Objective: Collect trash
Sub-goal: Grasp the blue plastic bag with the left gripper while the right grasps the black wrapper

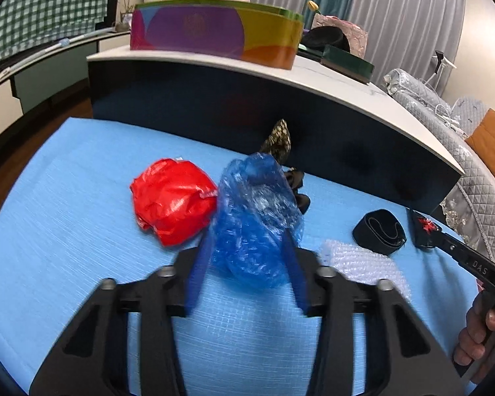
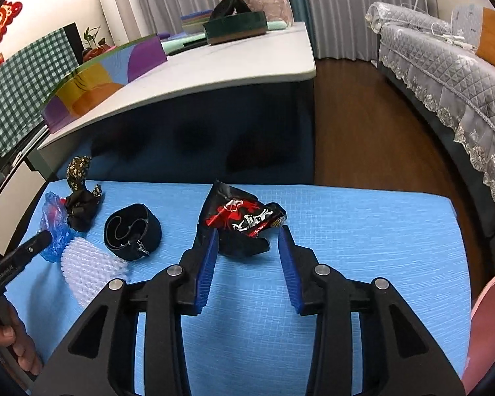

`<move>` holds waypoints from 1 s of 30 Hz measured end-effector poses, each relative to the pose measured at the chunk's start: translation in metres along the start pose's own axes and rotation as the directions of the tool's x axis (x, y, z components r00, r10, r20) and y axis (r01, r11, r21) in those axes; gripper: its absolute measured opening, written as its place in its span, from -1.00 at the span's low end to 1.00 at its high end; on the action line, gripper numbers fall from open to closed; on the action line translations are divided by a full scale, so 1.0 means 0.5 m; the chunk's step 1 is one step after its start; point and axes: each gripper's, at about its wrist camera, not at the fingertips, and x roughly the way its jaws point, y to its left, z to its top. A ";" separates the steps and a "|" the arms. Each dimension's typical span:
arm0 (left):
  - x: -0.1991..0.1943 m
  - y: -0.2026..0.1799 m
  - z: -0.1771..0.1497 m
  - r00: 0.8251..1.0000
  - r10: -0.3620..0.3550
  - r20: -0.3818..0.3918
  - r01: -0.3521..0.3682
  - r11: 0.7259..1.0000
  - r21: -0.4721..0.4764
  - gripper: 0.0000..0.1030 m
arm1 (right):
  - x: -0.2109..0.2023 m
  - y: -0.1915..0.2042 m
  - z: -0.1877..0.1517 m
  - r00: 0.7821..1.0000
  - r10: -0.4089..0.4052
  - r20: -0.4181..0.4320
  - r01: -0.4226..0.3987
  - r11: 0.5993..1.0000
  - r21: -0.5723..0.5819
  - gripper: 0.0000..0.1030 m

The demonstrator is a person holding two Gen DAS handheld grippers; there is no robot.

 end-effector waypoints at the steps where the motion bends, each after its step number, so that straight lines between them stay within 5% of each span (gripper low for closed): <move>1: 0.001 -0.001 0.000 1.000 -0.006 -0.006 0.006 1.000 0.002 -0.55 | 0.001 0.000 0.000 1.000 0.003 -0.004 -0.003 1.000 -0.001 -0.34; 5: -0.009 -0.007 0.002 1.000 0.003 0.004 -0.003 1.000 0.025 -0.95 | 0.002 0.007 0.000 1.000 0.011 -0.008 -0.011 1.000 -0.019 -0.62; 30: -0.144 -0.066 -0.003 0.991 -0.069 0.114 0.055 0.991 0.119 -0.97 | -0.213 0.071 -0.030 0.988 -0.052 0.144 0.068 0.992 -0.108 -0.64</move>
